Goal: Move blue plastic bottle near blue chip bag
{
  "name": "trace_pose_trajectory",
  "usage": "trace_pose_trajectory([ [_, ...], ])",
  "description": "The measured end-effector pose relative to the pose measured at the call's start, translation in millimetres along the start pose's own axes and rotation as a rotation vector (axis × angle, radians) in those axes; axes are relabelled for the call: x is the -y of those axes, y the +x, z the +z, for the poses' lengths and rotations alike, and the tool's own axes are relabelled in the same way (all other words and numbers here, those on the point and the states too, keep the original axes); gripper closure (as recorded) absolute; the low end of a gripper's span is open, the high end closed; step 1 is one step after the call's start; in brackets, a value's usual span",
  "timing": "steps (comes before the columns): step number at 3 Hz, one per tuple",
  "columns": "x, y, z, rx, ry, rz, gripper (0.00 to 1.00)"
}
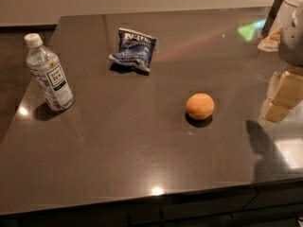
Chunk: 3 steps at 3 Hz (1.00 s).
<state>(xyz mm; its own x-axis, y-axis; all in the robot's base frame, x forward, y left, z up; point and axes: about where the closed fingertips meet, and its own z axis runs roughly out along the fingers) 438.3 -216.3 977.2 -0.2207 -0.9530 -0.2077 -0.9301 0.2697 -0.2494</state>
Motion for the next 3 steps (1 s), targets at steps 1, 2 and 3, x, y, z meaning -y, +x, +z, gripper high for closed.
trace_pose_trajectory([
  [1, 1, -1, -1, 0.002, 0.002, 0.001, 0.00],
  [2, 13, -31, 5, 0.078, 0.013, -0.016, 0.00],
  [3, 28, -80, 18, 0.186, 0.026, -0.056, 0.00],
])
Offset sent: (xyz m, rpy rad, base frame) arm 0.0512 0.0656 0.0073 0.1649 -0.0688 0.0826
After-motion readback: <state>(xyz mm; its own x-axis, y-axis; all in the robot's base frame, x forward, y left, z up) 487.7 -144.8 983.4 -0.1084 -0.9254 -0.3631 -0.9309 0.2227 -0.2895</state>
